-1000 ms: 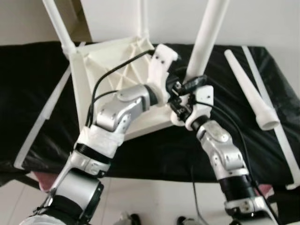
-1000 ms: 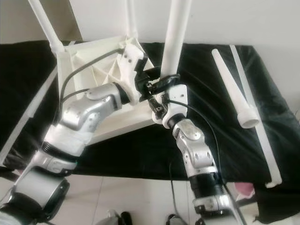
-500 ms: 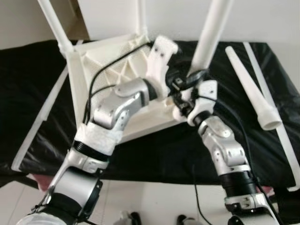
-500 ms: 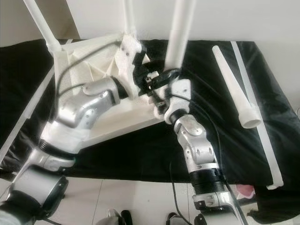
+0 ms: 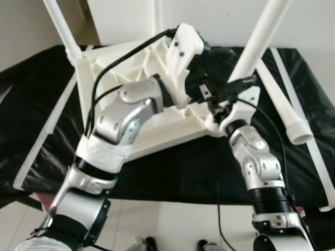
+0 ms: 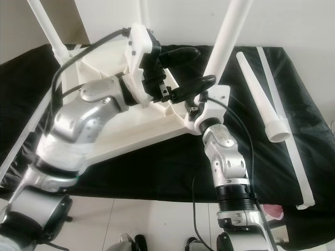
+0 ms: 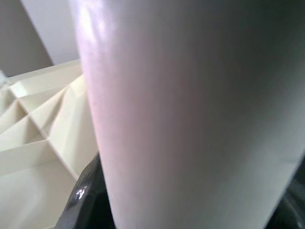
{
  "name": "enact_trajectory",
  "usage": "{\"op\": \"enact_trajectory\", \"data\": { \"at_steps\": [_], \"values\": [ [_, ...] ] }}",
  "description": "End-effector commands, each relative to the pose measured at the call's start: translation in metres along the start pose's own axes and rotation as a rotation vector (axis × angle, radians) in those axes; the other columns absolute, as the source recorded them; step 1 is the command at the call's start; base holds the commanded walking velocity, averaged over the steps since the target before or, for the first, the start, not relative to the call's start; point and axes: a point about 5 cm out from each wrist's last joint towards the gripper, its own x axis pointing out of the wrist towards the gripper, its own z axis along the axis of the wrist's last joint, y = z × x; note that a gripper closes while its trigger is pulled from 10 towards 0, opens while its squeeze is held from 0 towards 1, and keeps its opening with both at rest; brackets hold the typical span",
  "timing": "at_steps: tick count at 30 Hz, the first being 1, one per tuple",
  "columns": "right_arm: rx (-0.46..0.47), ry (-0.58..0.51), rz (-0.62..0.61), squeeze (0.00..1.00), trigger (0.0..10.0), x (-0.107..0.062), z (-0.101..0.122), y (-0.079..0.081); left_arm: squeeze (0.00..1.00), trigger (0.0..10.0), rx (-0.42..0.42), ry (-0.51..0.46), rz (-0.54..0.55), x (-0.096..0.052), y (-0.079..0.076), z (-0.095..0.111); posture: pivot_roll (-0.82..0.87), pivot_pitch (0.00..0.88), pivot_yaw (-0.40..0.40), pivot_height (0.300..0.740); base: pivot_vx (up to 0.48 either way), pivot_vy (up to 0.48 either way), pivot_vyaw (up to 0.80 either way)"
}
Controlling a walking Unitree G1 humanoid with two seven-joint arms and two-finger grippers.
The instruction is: Building children table
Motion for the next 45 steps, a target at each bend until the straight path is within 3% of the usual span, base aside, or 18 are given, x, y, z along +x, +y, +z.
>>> {"op": "enact_trajectory", "data": {
  "at_steps": [1,7,8,10,11,13,17,30,36,41,45],
  "values": [
    [0.003,-0.010,-0.007,0.00,10.0,0.001,0.003,0.000,1.00,10.0,-0.016,0.004,0.160,-0.004,0.010,-0.001,-0.12,0.171,0.051,0.740,0.000,0.000,0.00],
    [-0.001,-0.019,-0.013,0.00,10.0,0.001,0.007,-0.001,1.00,10.0,-0.022,0.025,0.179,-0.008,0.010,-0.007,-0.12,0.167,0.050,0.740,0.000,0.000,0.00],
    [-0.004,-0.021,-0.013,0.00,10.0,0.001,0.007,-0.002,0.50,10.0,-0.018,0.033,0.189,-0.009,0.011,-0.008,-0.12,0.165,0.050,0.740,0.000,0.000,0.00],
    [-0.010,-0.024,-0.012,0.00,10.0,0.001,0.008,-0.002,0.50,10.0,-0.017,0.038,0.202,-0.010,0.012,-0.009,-0.12,0.164,0.050,0.740,0.000,0.000,0.00],
    [-0.021,-0.026,-0.009,0.00,10.0,0.001,0.008,-0.002,0.00,10.0,-0.005,0.050,0.237,-0.011,0.014,-0.012,-0.12,0.163,0.050,0.740,0.000,0.000,0.00],
    [-0.021,-0.026,-0.009,0.00,10.0,0.001,0.008,-0.002,0.00,10.0,-0.005,0.050,0.237,-0.011,0.014,-0.012,-0.12,0.163,0.050,0.740,0.000,0.000,0.00],
    [-0.088,-0.041,0.048,0.00,10.0,-0.001,0.003,0.003,0.00,10.0,-0.002,0.088,0.360,-0.017,0.020,-0.027,-0.13,0.161,0.047,0.740,0.000,0.000,0.00],
    [-0.139,0.032,0.047,0.00,10.0,-0.009,-0.034,0.002,0.00,10.0,-0.054,0.102,0.436,-0.024,0.009,-0.041,-0.11,0.168,0.050,0.740,0.000,0.000,0.00],
    [-0.077,0.046,-0.001,0.00,10.0,-0.004,-0.041,-0.002,0.00,10.0,-0.082,0.096,0.446,-0.024,0.003,-0.044,-0.10,0.167,0.050,0.740,0.000,0.000,0.00],
    [0.035,0.070,-0.095,0.00,10.0,0.003,-0.047,-0.009,0.00,10.0,-0.097,0.112,0.443,-0.026,-0.002,-0.050,-0.10,0.166,0.050,0.740,0.000,0.000,0.00],
    [0.035,0.076,-0.110,0.00,10.0,0.006,-0.048,-0.011,0.00,10.0,-0.098,0.122,0.433,-0.026,-0.005,-0.053,-0.10,0.165,0.049,0.740,0.000,0.000,0.00]
  ]
}}
